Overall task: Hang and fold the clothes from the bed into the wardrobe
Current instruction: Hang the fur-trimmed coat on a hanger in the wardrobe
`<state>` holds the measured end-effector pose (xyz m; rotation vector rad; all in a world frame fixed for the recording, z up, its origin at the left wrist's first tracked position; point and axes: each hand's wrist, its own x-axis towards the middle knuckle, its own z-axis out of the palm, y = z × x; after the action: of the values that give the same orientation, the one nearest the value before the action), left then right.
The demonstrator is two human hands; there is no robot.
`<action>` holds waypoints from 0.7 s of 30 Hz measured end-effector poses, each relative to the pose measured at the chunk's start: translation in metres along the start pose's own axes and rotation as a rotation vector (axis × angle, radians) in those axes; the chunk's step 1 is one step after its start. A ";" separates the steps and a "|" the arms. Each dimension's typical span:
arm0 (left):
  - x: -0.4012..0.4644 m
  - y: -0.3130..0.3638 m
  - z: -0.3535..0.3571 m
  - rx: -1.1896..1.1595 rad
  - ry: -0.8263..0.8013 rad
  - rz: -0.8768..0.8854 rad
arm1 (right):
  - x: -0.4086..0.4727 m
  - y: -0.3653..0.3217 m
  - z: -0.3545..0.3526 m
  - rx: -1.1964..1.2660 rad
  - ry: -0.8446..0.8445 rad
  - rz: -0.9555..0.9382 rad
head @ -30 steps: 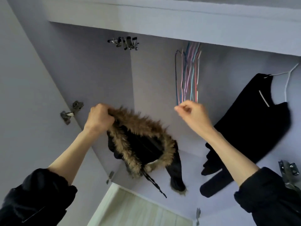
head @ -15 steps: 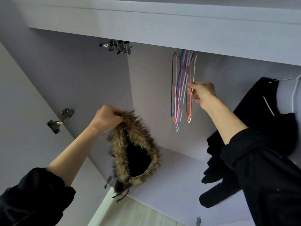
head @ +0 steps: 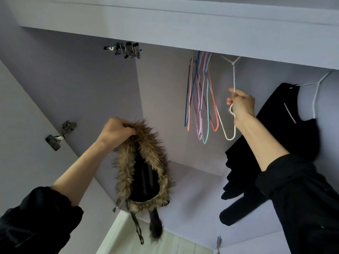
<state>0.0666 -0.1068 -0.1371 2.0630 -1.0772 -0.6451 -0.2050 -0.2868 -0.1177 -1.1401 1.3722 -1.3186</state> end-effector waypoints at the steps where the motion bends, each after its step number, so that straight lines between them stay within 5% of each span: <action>1: -0.001 0.000 -0.001 -0.013 -0.029 -0.006 | -0.004 0.005 -0.005 -0.019 0.013 -0.004; 10: -0.019 -0.005 0.001 -0.159 -0.307 -0.121 | -0.043 0.039 -0.048 -0.185 0.131 -0.008; 15: -0.029 -0.008 0.008 -0.272 -0.366 -0.112 | -0.089 0.066 -0.069 -0.103 0.116 0.154; 21: -0.035 -0.011 0.014 -0.343 -0.355 -0.200 | -0.165 0.093 -0.095 0.136 0.129 0.085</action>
<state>0.0440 -0.0778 -0.1506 1.8061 -0.8764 -1.2433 -0.2724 -0.1068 -0.2071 -0.9100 1.3853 -1.4211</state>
